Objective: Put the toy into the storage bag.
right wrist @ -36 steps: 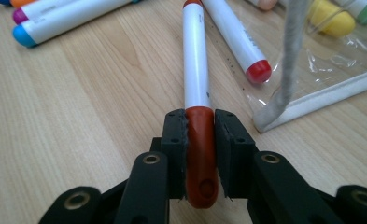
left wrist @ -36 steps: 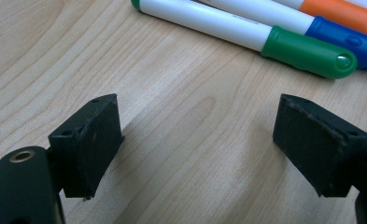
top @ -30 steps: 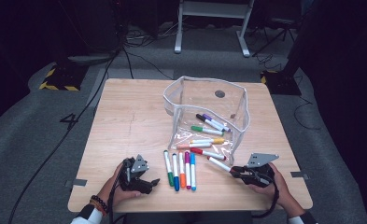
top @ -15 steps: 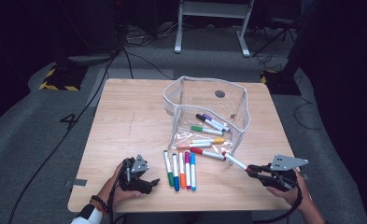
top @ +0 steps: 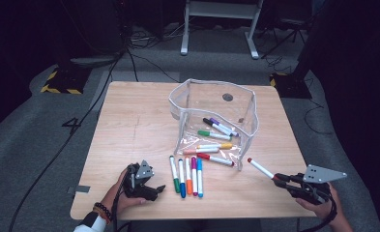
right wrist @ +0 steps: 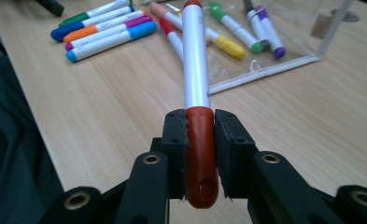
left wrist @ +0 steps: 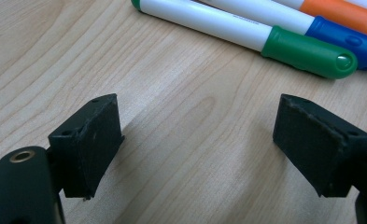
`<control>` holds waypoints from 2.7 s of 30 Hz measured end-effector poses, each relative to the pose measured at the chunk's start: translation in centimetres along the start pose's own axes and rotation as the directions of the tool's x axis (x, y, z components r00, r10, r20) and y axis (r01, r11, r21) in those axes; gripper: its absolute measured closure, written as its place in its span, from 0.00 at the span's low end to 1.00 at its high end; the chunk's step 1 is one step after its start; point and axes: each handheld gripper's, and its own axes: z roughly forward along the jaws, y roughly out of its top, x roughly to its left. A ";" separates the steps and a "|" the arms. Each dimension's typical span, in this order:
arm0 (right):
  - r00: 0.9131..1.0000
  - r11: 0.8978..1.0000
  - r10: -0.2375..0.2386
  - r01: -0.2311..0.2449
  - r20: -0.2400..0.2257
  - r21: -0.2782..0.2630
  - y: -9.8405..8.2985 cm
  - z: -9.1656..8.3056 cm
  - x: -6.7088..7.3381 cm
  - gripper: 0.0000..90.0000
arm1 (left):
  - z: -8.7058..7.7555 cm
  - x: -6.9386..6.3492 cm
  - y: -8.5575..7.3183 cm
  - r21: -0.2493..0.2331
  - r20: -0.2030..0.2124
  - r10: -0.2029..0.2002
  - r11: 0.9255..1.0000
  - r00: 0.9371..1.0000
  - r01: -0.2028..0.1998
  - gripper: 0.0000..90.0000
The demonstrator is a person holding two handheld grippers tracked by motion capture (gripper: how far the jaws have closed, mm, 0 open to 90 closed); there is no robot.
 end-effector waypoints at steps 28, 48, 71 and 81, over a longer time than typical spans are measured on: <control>0.985 0.984 -0.083 0.105 0.154 -0.141 11.4 -2.2 -5.2 0.84 | 0.0 0.0 0.0 0.000 0.000 0.000 1.000 1.000 0.000 0.17; 0.977 0.979 -0.202 0.203 0.060 -0.013 21.6 6.3 -5.4 0.83 | 0.0 0.0 0.0 0.000 0.002 0.001 1.000 1.000 -0.001 0.17; 0.974 0.924 -0.193 0.222 -0.122 0.311 22.7 14.3 -5.9 0.83 | 0.0 0.0 0.0 0.000 0.003 0.001 1.000 1.000 -0.001 0.17; 0.956 0.860 -0.176 0.265 -0.234 0.435 22.2 14.8 -5.0 0.83 | 0.0 0.0 0.0 0.000 0.003 0.001 1.000 1.000 -0.001 0.17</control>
